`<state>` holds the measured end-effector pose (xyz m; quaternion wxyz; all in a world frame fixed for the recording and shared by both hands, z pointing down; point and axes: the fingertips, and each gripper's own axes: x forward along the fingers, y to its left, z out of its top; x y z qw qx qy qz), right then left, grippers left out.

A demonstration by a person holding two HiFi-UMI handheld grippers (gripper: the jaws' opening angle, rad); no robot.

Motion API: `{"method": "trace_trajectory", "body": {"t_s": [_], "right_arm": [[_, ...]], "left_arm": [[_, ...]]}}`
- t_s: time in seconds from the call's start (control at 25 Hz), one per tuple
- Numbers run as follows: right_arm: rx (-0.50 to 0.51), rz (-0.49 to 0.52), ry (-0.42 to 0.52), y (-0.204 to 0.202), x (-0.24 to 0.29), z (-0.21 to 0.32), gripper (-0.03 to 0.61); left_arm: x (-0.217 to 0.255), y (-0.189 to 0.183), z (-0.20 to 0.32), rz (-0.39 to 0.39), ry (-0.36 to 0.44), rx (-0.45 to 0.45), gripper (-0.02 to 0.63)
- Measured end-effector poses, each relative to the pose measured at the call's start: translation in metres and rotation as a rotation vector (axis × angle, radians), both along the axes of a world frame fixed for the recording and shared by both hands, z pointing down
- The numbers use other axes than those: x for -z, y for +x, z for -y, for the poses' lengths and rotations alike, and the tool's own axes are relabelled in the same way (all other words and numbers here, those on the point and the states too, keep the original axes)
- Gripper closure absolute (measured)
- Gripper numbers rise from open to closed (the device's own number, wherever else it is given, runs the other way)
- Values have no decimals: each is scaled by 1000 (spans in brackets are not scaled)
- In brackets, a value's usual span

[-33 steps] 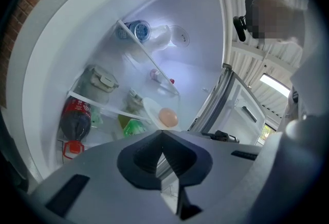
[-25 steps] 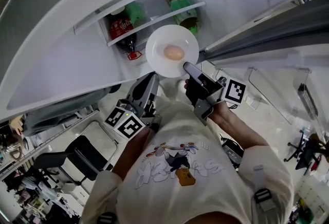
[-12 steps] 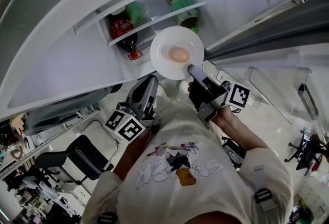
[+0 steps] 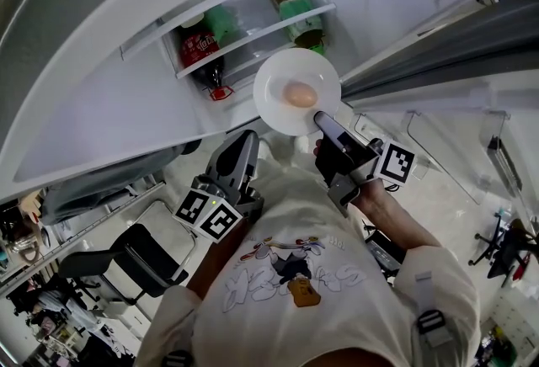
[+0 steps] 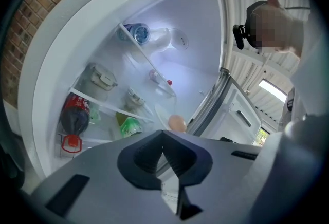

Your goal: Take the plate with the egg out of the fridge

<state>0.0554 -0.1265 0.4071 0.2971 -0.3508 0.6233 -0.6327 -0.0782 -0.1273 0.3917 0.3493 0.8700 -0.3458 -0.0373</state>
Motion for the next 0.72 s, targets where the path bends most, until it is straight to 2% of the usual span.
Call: {"method": "trace_trajectory", "body": {"t_s": [0.28, 0.72], "right_arm": [[4, -1, -3, 3, 3, -3, 560], [-7, 7, -9, 1, 5, 2, 560]], "left_arm": [[10, 6, -2, 60, 72, -8, 617], [12, 8, 6, 64, 96, -19, 617]]}}
